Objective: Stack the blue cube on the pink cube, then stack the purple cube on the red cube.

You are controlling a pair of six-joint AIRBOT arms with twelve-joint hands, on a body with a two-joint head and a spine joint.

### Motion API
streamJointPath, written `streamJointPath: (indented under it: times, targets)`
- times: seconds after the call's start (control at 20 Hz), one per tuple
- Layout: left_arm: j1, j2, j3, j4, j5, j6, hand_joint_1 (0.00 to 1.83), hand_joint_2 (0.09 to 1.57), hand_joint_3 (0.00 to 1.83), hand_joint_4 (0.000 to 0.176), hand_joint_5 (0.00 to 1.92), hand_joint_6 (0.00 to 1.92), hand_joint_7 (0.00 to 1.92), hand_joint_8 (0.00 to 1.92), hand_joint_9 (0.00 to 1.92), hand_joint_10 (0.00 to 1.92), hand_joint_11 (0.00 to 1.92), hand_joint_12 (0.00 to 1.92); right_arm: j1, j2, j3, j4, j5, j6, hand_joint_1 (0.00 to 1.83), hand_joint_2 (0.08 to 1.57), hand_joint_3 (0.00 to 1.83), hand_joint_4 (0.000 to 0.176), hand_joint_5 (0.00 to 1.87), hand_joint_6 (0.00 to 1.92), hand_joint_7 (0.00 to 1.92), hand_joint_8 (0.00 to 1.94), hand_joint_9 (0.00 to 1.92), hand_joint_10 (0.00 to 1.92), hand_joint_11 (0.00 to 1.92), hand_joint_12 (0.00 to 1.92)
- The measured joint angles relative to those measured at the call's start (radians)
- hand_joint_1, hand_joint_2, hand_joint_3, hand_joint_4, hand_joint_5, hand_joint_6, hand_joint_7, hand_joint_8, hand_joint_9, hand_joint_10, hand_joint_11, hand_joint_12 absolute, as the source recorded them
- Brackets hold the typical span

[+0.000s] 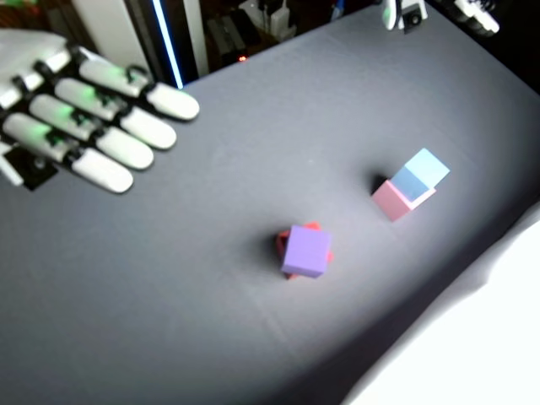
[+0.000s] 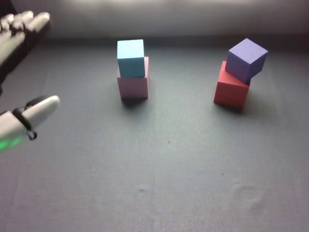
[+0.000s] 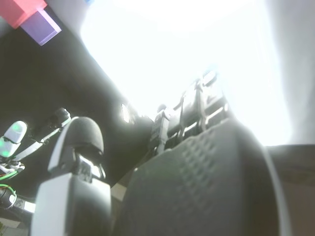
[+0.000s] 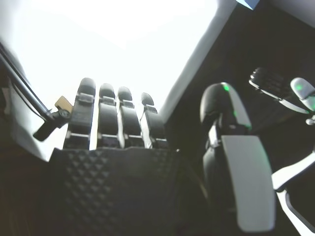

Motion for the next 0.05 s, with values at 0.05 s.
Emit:
streamJointPath:
  times: [0.05]
  targets:
    - [-0.023, 0.017, -0.001, 0.03, -0.002, 0.013, 0.78, 1.28, 0.0, 0.11, 0.0, 0.0, 0.0, 0.0, 0.0, 0.0, 0.0, 0.0, 0.0, 0.012, 0.0, -0.009, 0.02, 0.0, 0.51, 1.3, 0.0, 0.099, 0.0, 0.0, 0.0, 0.0, 0.0, 0.0, 0.0, 0.61]
